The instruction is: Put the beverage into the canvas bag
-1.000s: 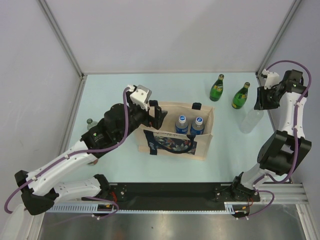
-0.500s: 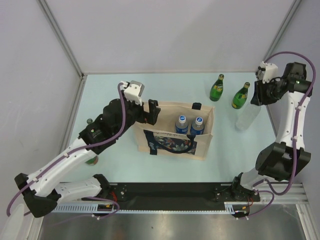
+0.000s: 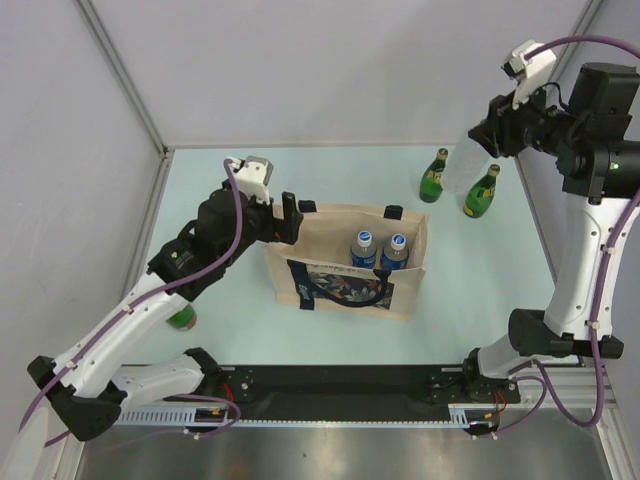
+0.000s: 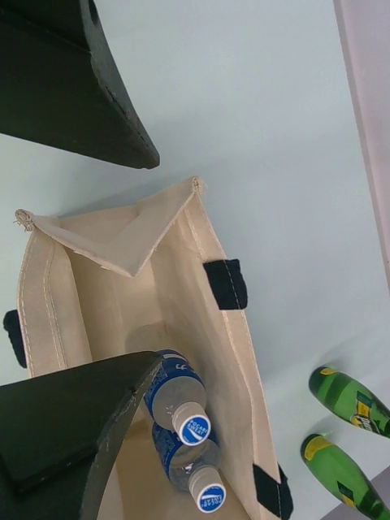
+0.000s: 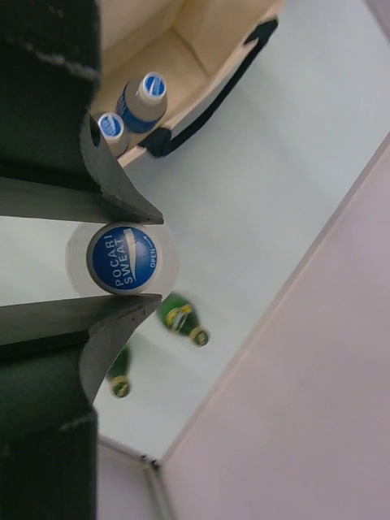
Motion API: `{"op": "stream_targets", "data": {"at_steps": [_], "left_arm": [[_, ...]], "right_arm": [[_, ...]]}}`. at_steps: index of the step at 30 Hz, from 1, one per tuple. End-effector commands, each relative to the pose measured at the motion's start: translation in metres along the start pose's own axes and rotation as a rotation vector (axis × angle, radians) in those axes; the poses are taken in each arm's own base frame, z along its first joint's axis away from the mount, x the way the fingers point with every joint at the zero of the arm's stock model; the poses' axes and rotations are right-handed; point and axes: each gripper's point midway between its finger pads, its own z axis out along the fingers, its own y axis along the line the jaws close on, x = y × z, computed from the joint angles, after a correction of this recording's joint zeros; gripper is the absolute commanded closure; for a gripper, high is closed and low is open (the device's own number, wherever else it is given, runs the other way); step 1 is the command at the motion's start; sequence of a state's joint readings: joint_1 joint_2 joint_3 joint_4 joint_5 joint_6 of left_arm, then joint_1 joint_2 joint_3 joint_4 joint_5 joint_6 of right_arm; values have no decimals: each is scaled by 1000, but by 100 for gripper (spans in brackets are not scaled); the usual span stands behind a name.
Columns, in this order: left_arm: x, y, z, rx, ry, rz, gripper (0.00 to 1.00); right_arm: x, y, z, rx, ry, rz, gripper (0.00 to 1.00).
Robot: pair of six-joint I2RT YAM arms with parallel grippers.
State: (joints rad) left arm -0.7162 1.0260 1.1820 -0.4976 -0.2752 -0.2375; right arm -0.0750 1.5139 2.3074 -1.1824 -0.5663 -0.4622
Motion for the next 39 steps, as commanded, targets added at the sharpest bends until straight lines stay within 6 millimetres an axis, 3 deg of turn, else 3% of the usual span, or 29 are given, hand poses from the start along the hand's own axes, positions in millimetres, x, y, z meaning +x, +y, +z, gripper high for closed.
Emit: {"op": "stream_targets", "data": {"at_steps": [1, 7, 11, 20, 24, 31, 34, 39], "left_arm": [[-9, -2, -6, 18, -1, -31, 0], [6, -6, -9, 53, 33, -42, 0], [23, -5, -9, 56, 76, -44, 0], [51, 6, -12, 16, 130, -51, 0], [58, 9, -14, 7, 137, -62, 0], [73, 15, -14, -19, 162, -65, 10], [77, 16, -16, -19, 164, -69, 20], [82, 16, -17, -12, 169, -70, 44]], "right_arm": [[-75, 47, -7, -132, -232, -92, 100], [-109, 97, -11, -277, -347, -142, 100], [-121, 132, -10, -384, -386, -153, 100], [-125, 190, 9, -566, -382, -146, 100], [-112, 223, 32, -675, -329, -139, 100], [-88, 251, 76, -754, -235, -131, 100], [-74, 257, 94, -771, -189, -142, 100], [-28, 265, 126, -783, -65, -192, 100]]}}
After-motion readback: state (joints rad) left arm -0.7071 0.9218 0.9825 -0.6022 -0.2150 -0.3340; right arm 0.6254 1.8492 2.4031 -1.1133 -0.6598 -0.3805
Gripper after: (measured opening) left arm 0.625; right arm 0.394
